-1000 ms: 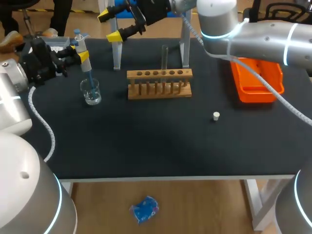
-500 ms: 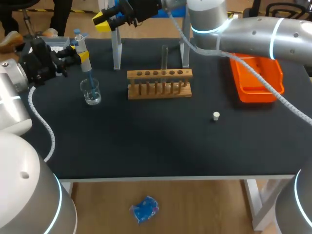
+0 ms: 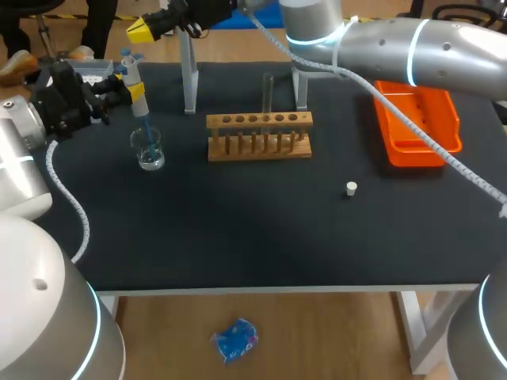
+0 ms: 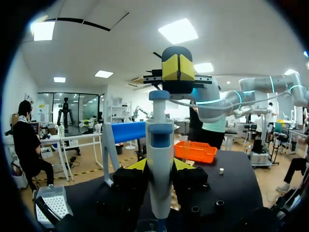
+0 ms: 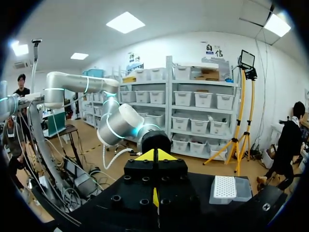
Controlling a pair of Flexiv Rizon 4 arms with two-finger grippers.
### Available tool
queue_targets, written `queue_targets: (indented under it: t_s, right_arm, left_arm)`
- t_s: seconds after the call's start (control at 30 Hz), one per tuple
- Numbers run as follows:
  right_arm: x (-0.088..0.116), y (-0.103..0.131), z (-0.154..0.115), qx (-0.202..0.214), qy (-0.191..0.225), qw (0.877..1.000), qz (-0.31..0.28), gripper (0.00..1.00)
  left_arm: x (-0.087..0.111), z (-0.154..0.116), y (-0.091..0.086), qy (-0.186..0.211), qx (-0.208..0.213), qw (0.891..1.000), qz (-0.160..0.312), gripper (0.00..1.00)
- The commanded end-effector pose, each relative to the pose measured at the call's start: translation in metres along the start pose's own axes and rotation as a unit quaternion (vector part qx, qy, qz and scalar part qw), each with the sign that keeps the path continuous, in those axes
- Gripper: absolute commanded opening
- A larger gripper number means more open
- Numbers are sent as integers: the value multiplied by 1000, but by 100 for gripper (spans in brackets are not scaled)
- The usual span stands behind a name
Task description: Invert the test tube, pick up the pipette, mount the tip to pipette, aspirate from beaker and dispense into the tube, eject the tip, return the pipette, and cap with the stopper.
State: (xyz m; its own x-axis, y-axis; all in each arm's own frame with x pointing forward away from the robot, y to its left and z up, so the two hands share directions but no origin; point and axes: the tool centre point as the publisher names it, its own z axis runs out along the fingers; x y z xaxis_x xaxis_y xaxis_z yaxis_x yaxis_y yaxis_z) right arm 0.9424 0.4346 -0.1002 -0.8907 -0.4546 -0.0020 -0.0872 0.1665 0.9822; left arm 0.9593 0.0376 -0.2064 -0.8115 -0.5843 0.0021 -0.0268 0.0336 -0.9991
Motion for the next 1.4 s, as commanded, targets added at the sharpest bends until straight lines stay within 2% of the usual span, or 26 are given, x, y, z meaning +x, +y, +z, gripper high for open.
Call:
queue_targets:
  t_s: [0.03,0.7,1.4]
  right_arm:
    - [-5,-1,-2,1,29,1000,0,0]
    - [-12,-10,10,-18,41,999,-3,0]
    - [-29,-15,28,-34,60,998,-3,0]
  left_arm:
    - [0,0,0,0,1,1000,1,0]
    - [0,0,0,0,1,1000,1,0]
    - [0,0,0,0,1,1000,1,0]
